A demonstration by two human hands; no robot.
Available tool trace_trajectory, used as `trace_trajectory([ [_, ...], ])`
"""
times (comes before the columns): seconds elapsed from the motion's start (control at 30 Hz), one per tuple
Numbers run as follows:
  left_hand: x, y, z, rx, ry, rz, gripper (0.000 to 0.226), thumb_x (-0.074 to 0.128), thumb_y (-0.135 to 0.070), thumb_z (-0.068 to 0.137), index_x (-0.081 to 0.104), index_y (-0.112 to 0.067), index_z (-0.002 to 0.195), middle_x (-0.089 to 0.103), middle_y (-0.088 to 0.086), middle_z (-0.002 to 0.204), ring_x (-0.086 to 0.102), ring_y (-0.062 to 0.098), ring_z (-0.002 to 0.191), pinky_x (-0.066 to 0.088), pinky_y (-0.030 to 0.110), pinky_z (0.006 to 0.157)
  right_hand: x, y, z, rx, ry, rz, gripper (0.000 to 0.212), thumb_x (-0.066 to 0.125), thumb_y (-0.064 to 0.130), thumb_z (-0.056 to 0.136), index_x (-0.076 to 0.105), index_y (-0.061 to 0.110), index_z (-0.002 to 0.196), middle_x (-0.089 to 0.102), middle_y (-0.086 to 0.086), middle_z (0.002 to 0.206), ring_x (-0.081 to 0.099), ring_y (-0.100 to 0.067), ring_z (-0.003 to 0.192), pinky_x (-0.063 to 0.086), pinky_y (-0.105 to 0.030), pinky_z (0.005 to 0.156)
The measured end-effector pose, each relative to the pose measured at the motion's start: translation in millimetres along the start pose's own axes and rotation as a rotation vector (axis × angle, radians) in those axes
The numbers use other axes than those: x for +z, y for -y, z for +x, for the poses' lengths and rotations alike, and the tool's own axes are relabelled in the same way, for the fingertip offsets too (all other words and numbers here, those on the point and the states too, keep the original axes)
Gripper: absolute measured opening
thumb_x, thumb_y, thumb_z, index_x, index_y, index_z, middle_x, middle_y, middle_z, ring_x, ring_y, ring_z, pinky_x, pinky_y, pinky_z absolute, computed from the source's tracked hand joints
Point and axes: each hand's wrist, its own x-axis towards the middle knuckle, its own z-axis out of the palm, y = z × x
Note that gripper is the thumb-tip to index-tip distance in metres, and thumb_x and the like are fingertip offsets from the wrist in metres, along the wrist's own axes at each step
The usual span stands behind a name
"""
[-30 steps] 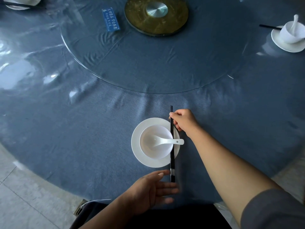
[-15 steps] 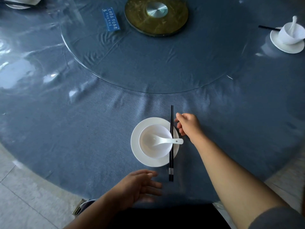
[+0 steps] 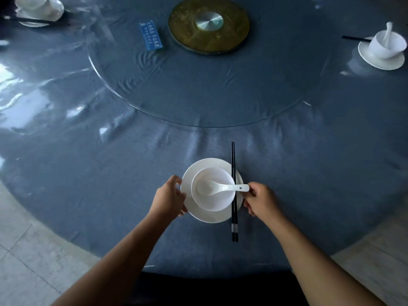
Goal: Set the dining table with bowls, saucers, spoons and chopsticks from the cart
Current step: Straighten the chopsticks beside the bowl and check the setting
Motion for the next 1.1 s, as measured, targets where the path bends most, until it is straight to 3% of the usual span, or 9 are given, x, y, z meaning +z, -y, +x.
trace_trajectory([
  [0.37,2.4,7.1,0.9,0.044,-0.04,0.042,0.02,0.055,0.0,0.093,0.054,-0.018,0.102,0.071,0.009,0.065,0.07,0.021,0.047,0.057,0.026,0.045,1.6,4.3,-3.7,0.014,-0.001,0.0,0.024,0.051,0.006,0.089,0.055,0.015,0.066,0.064,-0.002,0.051,0.058,-0.018,0.036,0.046,-0.026,0.036],
  [0.5,1.4,5.9,4.1,0.041,-0.021,0.044,0.019,0.054,0.001,0.093,0.054,-0.017,0.1,0.071,0.009,0.064,0.07,0.019,0.046,0.051,0.021,0.04,2.8,1.9,-8.2,0.066,-0.015,0.057,0.022,0.056,0.01,0.093,0.059,0.01,0.072,0.065,-0.005,0.052,0.061,-0.021,0.038,0.05,-0.028,0.038],
  [0.67,-6.2,6.0,2.0,0.047,0.012,0.081,0.016,0.058,-0.004,0.095,0.057,-0.015,0.106,0.07,0.008,0.069,0.069,0.02,0.047,0.057,0.031,0.044,-6.3,9.3,-13.5,0.127,-0.053,0.123,0.021,0.058,0.011,0.094,0.064,0.006,0.075,0.066,-0.009,0.055,0.064,-0.024,0.042,0.053,-0.031,0.042],
  [0.77,-15.3,3.6,-11.0,0.07,-0.021,0.154,0.024,0.051,-0.001,0.092,0.057,-0.014,0.111,0.07,0.007,0.08,0.071,0.025,0.059,0.06,0.037,0.053,-27.0,17.2,-21.5,0.065,-0.131,0.101,0.021,0.054,0.01,0.093,0.066,0.011,0.076,0.065,-0.006,0.056,0.059,-0.016,0.039,0.051,-0.027,0.04],
  [0.83,-24.2,0.7,-25.8,0.108,-0.052,0.191,0.028,0.047,-0.002,0.09,0.058,-0.013,0.113,0.071,0.008,0.083,0.072,0.027,0.064,0.057,0.033,0.055,-43.6,26.7,-30.4,0.013,-0.172,0.063,0.02,0.054,0.011,0.091,0.066,0.013,0.075,0.064,-0.004,0.056,0.057,-0.013,0.039,0.05,-0.026,0.041],
  [0.97,-51.3,-6.1,-65.4,0.2,-0.147,0.285,0.024,0.054,-0.012,0.092,0.062,-0.013,0.115,0.074,0.008,0.093,0.072,0.029,0.082,0.059,0.036,0.073,-65.0,62.1,-51.5,-0.11,-0.243,-0.007,0.018,0.055,0.014,0.087,0.064,0.017,0.072,0.066,-0.005,0.061,0.057,-0.011,0.039,0.053,-0.028,0.042],
  [1.1,-88.7,5.7,-109.9,0.219,-0.261,0.362,0.022,0.055,-0.017,0.093,0.065,-0.013,0.112,0.073,0.01,0.101,0.07,0.032,0.091,0.058,0.038,0.082,-41.6,111.4,-76.4,-0.296,-0.168,-0.183,0.012,0.058,0.021,0.085,0.062,0.02,0.074,0.067,0.001,0.066,0.067,-0.022,0.06,0.056,-0.036,0.059],
])
